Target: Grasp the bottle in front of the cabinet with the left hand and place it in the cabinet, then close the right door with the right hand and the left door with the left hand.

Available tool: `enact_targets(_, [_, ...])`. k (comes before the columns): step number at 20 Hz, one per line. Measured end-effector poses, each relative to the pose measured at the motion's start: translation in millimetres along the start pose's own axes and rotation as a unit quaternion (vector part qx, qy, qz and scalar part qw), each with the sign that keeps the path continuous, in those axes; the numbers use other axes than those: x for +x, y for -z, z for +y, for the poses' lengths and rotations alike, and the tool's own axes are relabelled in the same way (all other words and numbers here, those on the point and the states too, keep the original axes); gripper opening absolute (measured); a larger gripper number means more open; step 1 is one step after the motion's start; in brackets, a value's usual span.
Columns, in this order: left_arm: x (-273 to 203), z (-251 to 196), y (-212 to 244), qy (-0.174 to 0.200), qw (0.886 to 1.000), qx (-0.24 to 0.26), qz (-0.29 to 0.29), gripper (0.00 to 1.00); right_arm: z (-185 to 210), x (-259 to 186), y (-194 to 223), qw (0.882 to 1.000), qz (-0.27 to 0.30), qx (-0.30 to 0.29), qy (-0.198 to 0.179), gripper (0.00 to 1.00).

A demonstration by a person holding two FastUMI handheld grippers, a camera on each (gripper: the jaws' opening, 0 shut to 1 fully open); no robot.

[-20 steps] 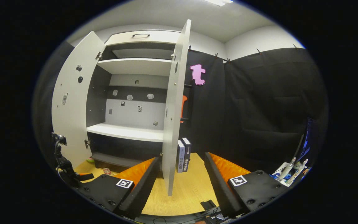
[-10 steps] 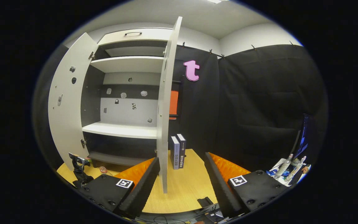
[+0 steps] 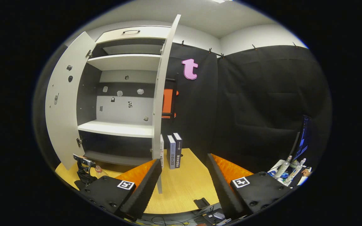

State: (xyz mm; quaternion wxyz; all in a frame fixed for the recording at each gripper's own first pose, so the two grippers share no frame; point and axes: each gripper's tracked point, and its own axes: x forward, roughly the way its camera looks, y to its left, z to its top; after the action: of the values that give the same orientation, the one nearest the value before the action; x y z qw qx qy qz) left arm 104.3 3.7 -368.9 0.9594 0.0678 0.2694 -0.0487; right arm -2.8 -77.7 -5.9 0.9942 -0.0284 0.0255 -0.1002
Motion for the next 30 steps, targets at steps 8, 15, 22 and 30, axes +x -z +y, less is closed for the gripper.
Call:
enact_targets(8, [-37.8, 15.7, -60.5, -0.003, 1.000, -0.006, -0.012, 0.77, 20.6, 6.8, 0.7, 0.999, -0.011, 0.002, -0.031, 0.97])
enact_targets(15, [-69.6, 38.9, -156.2, 0.007, 0.999, -0.030, -0.022, 0.77, 37.9, 8.2, 8.4, 0.999, -0.014, 0.010, -0.052, 0.92])
enact_targets(22, [-67.3, 50.1, -289.2, 0.026, 0.996, -0.006, -0.083, 0.76, 34.1, 4.9, 22.8, 0.999, 0.001, 0.017, -0.051, 0.92])
enact_targets(30, [-25.4, 41.8, -389.0, 0.027, 0.993, 0.014, -0.117, 0.76, 13.7, 9.2, 24.5, 0.999, 0.004, 0.025, -0.033, 0.97])
